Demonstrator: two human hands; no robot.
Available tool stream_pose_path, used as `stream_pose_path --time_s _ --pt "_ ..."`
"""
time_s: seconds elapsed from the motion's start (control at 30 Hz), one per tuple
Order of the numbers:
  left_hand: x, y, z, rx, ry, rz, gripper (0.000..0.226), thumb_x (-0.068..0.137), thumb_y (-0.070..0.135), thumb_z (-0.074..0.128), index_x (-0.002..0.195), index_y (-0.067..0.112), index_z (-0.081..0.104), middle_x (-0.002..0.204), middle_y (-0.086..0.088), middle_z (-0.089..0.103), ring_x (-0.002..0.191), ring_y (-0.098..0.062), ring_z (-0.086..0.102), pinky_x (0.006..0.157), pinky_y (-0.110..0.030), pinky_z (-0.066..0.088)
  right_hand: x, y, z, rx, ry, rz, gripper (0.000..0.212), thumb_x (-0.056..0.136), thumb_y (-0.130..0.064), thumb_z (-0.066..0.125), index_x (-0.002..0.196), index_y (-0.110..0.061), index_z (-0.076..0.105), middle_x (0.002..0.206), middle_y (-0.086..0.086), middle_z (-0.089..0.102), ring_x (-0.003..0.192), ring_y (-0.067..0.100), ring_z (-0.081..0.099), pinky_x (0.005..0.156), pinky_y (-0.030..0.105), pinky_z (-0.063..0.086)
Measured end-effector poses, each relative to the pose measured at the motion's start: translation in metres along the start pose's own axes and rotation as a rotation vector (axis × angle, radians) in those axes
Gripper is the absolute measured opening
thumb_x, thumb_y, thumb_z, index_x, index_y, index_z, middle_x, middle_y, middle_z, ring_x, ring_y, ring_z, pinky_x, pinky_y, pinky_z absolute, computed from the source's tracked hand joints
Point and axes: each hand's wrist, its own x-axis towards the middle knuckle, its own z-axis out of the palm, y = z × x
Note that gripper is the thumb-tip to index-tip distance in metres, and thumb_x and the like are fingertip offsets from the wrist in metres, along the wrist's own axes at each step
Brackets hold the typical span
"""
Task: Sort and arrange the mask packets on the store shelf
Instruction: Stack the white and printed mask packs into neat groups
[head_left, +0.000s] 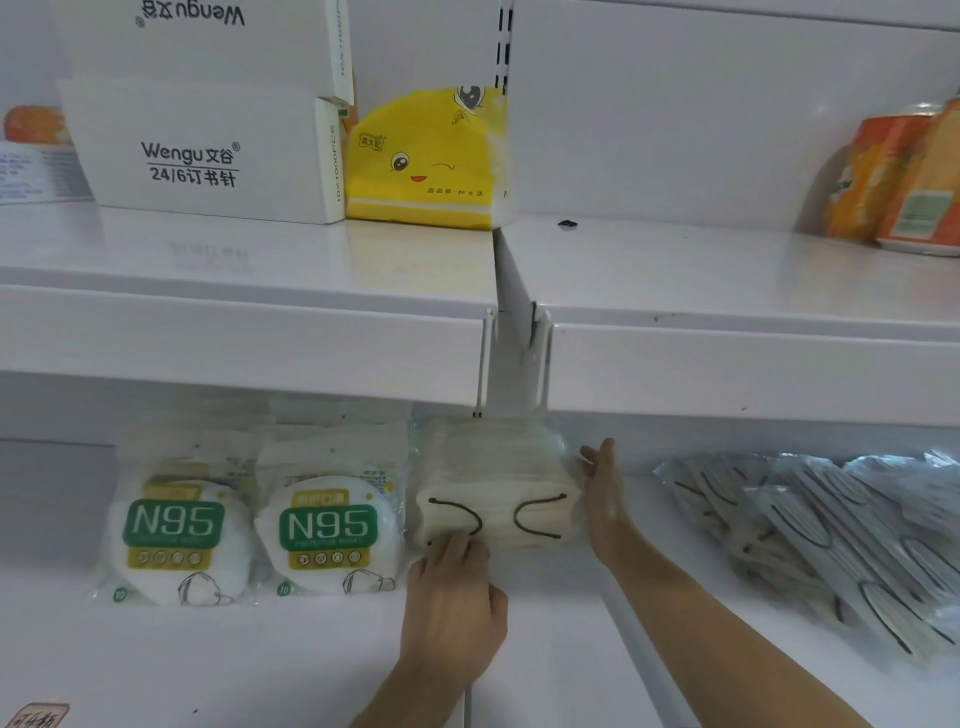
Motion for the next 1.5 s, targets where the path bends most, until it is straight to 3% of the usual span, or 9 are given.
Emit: stream_pose_path --time_s 0.17,0.37,0.63,0.77,0.83,0.9,1.13,1.3,1.5 --pt "-0.001 0.005 -0.005 0.024 0.017 0.028 0.026 0.068 0.022 0.039 0.078 0.018 0.063 0.086 0.005 0.058 0.080 -0.020 0.059 0.060 -0.034 0.052 0.034 0.025 0.007 -0.028 0.041 -0.037 0.084 0.069 -0.093 0.027 0.109 -0.033 0.070 0.118 0.003 0.072 0.110 0.028 0.067 0.104 0.052 0.050" --pt "-0.002 0.006 -0.006 0.036 0.004 0.019 0.024 0.068 0.022 0.039 0.077 0.020 0.062 0.085 0.006 0.058 0.080 -0.019 0.060 0.062 -0.034 0.052 0.014 0.003 0.004 -0.005 0.006 -0.040 0.072 0.098 -0.072 0.022 0.128 -0.021 0.064 0.127 0.005 0.067 0.118 0.028 0.062 0.110 0.052 0.045" --pt "-0.001 0.003 -0.001 0.048 0.034 0.043 0.017 0.066 0.018 0.049 0.076 0.019 0.063 0.087 0.006 0.060 0.082 -0.019 0.060 0.062 -0.031 0.050 0.001 -0.005 -0.006 0.017 -0.244 -0.005 0.093 0.085 -0.087 0.033 0.145 -0.018 0.053 0.141 0.004 0.061 0.131 0.027 0.057 0.117 0.053 0.038" --pt "-0.001 0.001 0.004 0.072 0.057 0.071 0.023 0.071 0.023 0.039 0.076 0.019 0.061 0.088 0.006 0.057 0.083 -0.019 0.057 0.062 -0.033 0.049 -0.018 -0.013 -0.043 -0.022 -0.108 -0.111 0.059 0.107 -0.053 0.028 0.146 -0.014 0.048 0.139 0.007 0.054 0.132 0.023 0.051 0.117 0.041 0.033" --pt "-0.002 0.000 0.006 0.091 0.052 0.095 0.026 0.072 0.025 0.038 0.080 0.020 0.063 0.090 0.005 0.057 0.086 -0.021 0.055 0.061 -0.035 0.049 -0.037 -0.012 -0.067 -0.154 -0.083 -0.222 0.020 0.108 -0.027 0.047 0.122 -0.022 0.061 0.120 0.014 0.062 0.107 0.019 0.059 0.095 0.028 0.047" --pt "-0.002 0.000 0.009 0.081 0.047 0.137 0.029 0.072 0.028 0.040 0.084 0.022 0.066 0.091 0.007 0.057 0.087 -0.019 0.055 0.061 -0.034 0.048 -0.058 -0.007 -0.098 -0.397 -0.107 -0.362 0.025 0.099 -0.009 0.059 0.105 -0.033 0.062 0.109 0.000 0.067 0.096 0.013 0.062 0.079 0.019 0.049" --pt "0.009 0.098 0.043 -0.109 -0.207 0.314 0.039 0.076 0.041 0.042 0.105 0.036 0.067 0.109 0.025 0.055 0.104 -0.001 0.053 0.079 -0.028 0.045 -0.096 -0.034 -0.217 -0.932 0.039 -0.805 0.026 0.084 -0.020 0.054 0.106 -0.028 0.065 0.114 -0.015 0.056 0.088 0.002 0.058 0.074 0.018 0.047" --pt "0.038 0.217 0.075 -0.722 -0.427 -0.092 0.020 0.087 0.035 0.061 0.102 0.028 0.072 0.098 0.013 0.072 0.090 -0.003 0.065 0.089 -0.035 0.052 -0.072 -0.039 -0.298 -1.057 0.354 -0.848 0.030 0.078 -0.024 0.048 0.101 -0.023 0.067 0.107 -0.003 0.061 0.096 0.025 0.057 0.078 0.040 0.049" --pt "0.063 0.309 0.080 -1.376 -0.367 -0.607 0.013 0.096 0.024 0.065 0.106 0.017 0.069 0.096 -0.012 0.076 0.080 -0.026 0.072 0.061 -0.034 0.058 -0.045 -0.023 -0.343 -0.992 0.132 -0.664 0.043 0.096 -0.044 0.037 0.124 -0.027 0.064 0.124 -0.010 0.062 0.115 0.018 0.055 0.099 0.039 0.045"
